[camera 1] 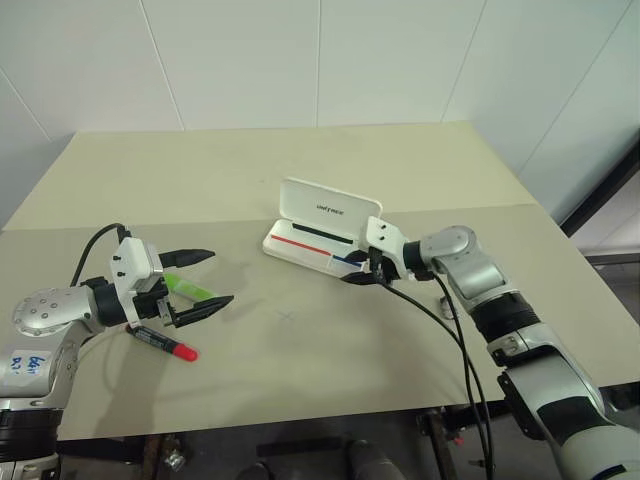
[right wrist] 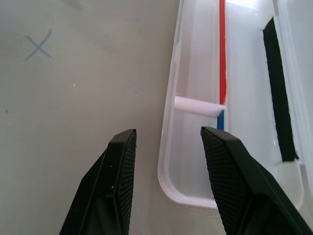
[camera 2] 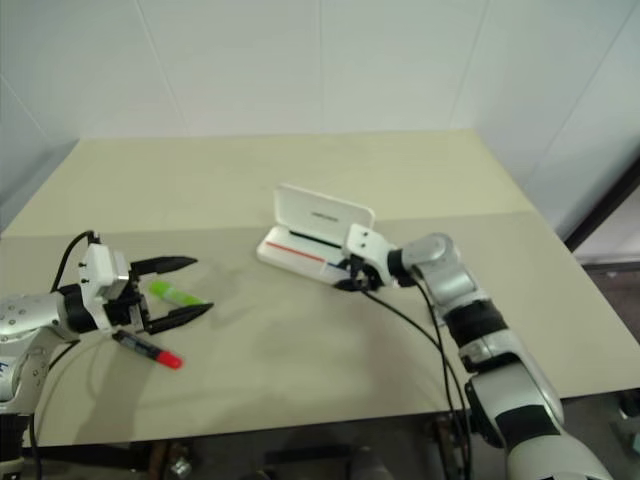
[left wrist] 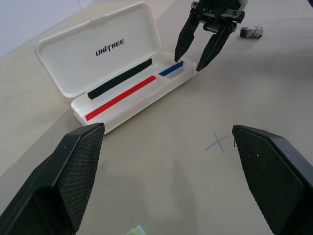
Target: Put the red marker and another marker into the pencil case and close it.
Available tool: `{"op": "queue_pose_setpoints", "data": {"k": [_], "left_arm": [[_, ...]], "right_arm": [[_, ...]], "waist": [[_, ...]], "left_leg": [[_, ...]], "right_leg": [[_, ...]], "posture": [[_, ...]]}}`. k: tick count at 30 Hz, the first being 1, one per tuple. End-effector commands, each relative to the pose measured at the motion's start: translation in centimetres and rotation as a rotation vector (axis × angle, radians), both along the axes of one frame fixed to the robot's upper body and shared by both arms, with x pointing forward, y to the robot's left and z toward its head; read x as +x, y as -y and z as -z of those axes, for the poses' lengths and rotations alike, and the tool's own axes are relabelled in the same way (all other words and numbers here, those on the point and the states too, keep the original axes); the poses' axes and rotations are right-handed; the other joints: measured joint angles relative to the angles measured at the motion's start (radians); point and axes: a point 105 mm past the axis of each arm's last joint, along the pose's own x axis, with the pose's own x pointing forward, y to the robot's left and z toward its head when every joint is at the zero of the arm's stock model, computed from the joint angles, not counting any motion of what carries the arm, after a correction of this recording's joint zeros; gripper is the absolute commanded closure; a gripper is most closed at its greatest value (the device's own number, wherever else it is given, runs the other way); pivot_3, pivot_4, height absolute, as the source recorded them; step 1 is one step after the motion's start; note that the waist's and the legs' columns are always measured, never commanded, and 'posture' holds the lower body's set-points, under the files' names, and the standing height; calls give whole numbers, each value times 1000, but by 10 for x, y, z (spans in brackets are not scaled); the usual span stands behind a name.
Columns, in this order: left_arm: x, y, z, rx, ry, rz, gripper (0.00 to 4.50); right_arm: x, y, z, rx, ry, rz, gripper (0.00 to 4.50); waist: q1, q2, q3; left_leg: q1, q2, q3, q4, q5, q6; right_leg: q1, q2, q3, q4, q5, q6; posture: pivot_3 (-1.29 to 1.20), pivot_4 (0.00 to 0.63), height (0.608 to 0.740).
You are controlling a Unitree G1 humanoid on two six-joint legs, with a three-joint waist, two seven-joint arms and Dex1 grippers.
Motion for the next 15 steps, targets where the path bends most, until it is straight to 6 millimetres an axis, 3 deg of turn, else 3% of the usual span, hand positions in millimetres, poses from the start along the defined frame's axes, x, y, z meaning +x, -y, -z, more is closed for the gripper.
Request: {"op": "queue_pose_setpoints", "data": {"k": [1, 15], "left_arm": [[-1, -1, -6, -4, 39, -5, 0], [-3, -3, -7, -6, 56, -29, 0]], "right_arm": [[3, -6, -10, -8, 42, -30, 2300], [8, 5, 18, -119, -30, -5, 2300]], "waist": [[-1, 0, 0], [-16, 0, 0]], "left_leg": [[0, 0, 0, 0, 0, 0], [0, 0, 0, 1, 0, 0]], "right_leg": [[0, 0, 0, 0, 0, 0], [0, 0, 0, 2, 0, 0]], "posture": [[0, 150, 740], [0, 150, 740]]}}
